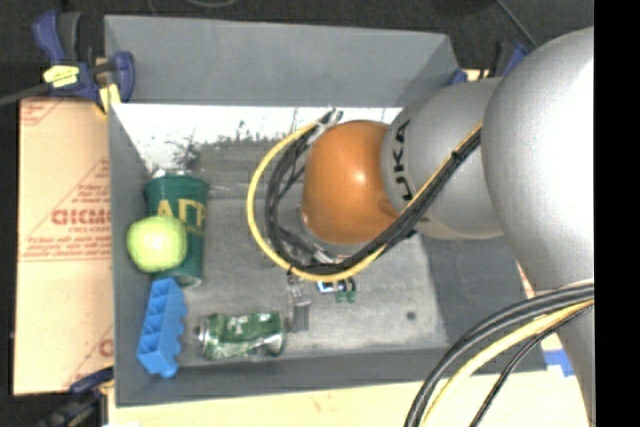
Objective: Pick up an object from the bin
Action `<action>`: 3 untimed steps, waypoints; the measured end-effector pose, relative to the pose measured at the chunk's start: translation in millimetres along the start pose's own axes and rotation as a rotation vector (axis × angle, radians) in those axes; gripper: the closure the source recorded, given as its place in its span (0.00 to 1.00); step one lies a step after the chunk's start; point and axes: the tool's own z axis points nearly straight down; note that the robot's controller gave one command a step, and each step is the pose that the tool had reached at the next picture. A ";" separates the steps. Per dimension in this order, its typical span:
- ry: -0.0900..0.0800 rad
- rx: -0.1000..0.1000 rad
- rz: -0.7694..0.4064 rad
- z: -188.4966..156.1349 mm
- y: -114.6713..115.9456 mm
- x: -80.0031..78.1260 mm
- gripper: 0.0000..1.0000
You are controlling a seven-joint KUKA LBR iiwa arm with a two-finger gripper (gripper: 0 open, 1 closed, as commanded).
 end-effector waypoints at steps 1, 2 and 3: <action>-0.004 0.000 -0.157 -4.0 -9.1 34.9 0.00; -0.002 0.004 -0.112 -10.7 15.7 36.7 0.00; -0.005 0.000 -0.180 -5.3 54.0 30.6 0.00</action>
Offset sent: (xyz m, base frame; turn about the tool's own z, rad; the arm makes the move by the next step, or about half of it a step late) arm -0.0371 0.0592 0.0179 -0.0642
